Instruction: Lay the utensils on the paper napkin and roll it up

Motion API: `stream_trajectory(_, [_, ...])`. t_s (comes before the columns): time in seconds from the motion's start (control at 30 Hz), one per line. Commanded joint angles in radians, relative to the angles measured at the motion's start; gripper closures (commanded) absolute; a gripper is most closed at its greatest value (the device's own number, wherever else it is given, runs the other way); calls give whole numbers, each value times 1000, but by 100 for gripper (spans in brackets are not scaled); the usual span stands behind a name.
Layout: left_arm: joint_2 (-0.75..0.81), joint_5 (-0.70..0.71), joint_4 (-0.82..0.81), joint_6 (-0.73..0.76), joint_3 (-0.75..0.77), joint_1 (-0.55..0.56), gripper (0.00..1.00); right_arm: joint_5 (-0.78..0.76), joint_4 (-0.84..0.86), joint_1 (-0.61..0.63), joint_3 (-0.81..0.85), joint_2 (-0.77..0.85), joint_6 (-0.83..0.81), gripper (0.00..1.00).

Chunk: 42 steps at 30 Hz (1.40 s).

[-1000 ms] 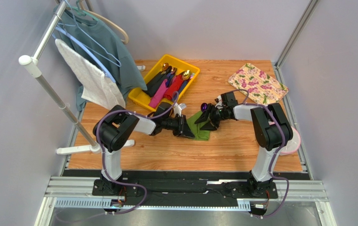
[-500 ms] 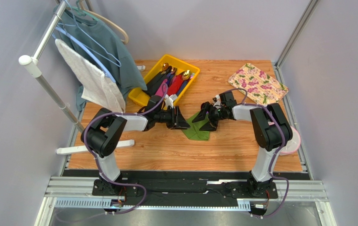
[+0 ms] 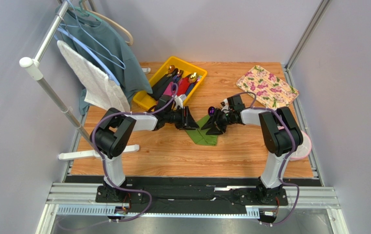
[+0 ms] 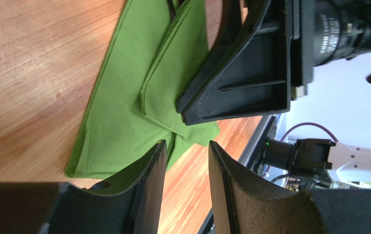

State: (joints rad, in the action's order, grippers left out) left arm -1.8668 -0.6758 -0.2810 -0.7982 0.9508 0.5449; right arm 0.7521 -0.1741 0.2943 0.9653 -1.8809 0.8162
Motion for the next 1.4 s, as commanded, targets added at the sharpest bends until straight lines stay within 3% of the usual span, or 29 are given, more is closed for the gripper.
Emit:
stream_trajectory(0.0, [-28, 21, -20, -9, 29, 9, 55, -25, -10, 8, 1, 8, -5, 62])
stream_trajectory(0.07, [-38, 28, -24, -12, 40, 12, 55, -31, -15, 8, 0, 8, -6, 69])
stream_trajectory(0.43, [-72, 68, 42, 7, 78, 27, 55, -37, -28, 6, 1, 6, -14, 86])
stream_trajectory(0.97, [-111, 97, 75, -1, 115, 58, 53, -19, -30, 3, 0, 5, -15, 92])
stream_trajectory(1.17, [-127, 99, 101, 4, 137, 59, 64, 0, -27, 5, -5, 25, -26, 93])
stream_trajectory(1.37, [-98, 110, 137, 30, 134, 58, 91, 10, -54, 3, 9, 71, -49, 92])
